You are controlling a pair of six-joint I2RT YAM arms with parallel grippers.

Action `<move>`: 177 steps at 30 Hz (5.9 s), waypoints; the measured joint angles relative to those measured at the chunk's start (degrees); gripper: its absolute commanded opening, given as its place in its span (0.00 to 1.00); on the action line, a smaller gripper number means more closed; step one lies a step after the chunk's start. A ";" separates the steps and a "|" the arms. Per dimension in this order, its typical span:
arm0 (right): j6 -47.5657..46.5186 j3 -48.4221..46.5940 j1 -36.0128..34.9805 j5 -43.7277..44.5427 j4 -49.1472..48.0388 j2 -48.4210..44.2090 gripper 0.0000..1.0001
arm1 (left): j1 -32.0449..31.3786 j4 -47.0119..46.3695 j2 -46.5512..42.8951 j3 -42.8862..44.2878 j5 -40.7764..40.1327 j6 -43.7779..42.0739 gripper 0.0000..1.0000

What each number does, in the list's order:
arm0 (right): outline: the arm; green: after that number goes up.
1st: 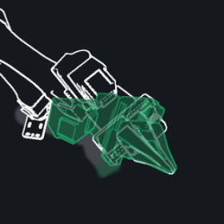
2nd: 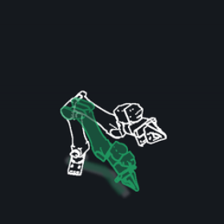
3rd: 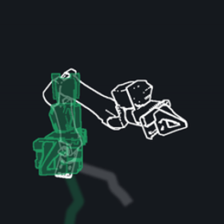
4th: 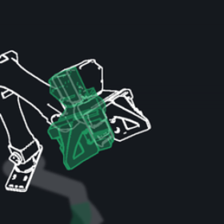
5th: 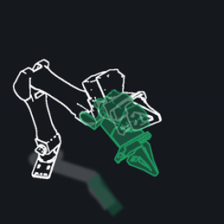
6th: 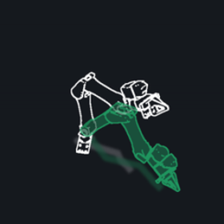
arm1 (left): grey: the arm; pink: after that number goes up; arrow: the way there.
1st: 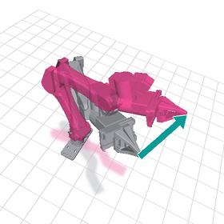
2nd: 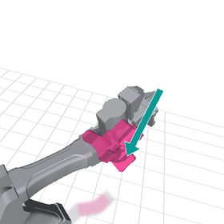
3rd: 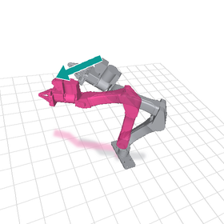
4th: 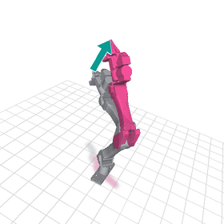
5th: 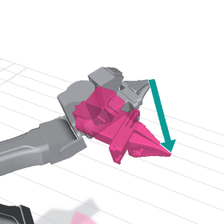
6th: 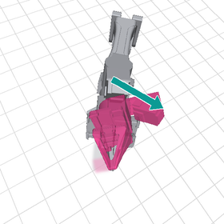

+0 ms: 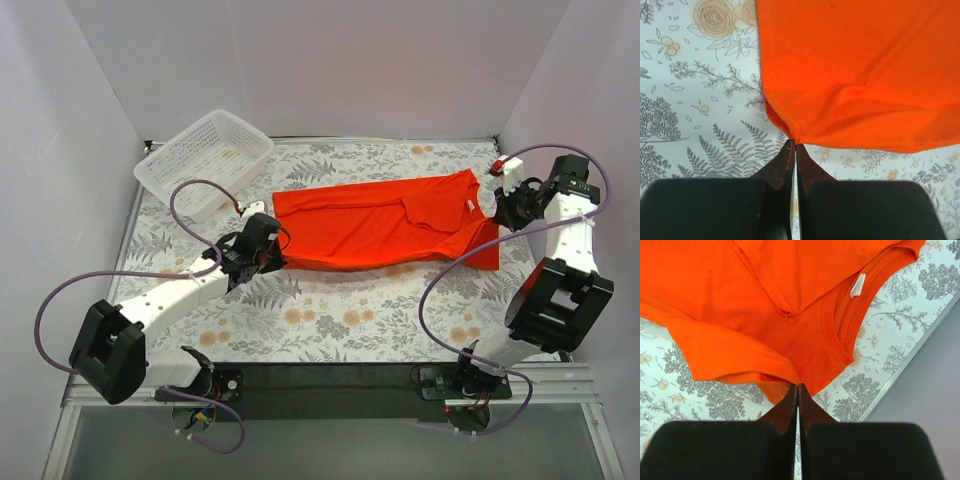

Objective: Fold and stack the t-shirts
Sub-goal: Fold the tshirt

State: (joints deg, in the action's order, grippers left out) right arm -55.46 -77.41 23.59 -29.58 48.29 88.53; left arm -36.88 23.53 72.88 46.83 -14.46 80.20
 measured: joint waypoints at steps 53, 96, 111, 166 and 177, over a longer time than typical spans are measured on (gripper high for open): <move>17.11 -19.71 -7.45 -3.45 -7.13 23.85 0.01 | 7.37 0.37 27.54 15.91 -1.64 -11.89 0.00; 24.59 -33.03 -15.76 5.46 -11.61 35.74 0.01 | 7.85 -2.69 29.81 16.44 -2.14 -14.82 0.00; 25.79 -33.88 -18.10 8.20 -12.90 40.00 0.01 | 7.85 -3.04 29.77 16.44 -3.19 -15.30 0.00; 44.85 -11.06 -14.69 -3.32 -16.35 31.76 0.34 | 8.07 -6.21 -27.69 -5.35 -0.15 -24.96 0.78; 46.69 -11.32 -15.15 -6.05 -16.24 31.76 0.05 | 8.07 -6.47 -25.55 -5.86 -0.09 -24.94 0.77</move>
State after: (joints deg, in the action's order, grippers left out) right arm -8.78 -88.73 8.45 -35.64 32.05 120.29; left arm -28.82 17.06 47.33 40.97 -14.55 55.27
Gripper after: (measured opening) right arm 0.100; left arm 0.777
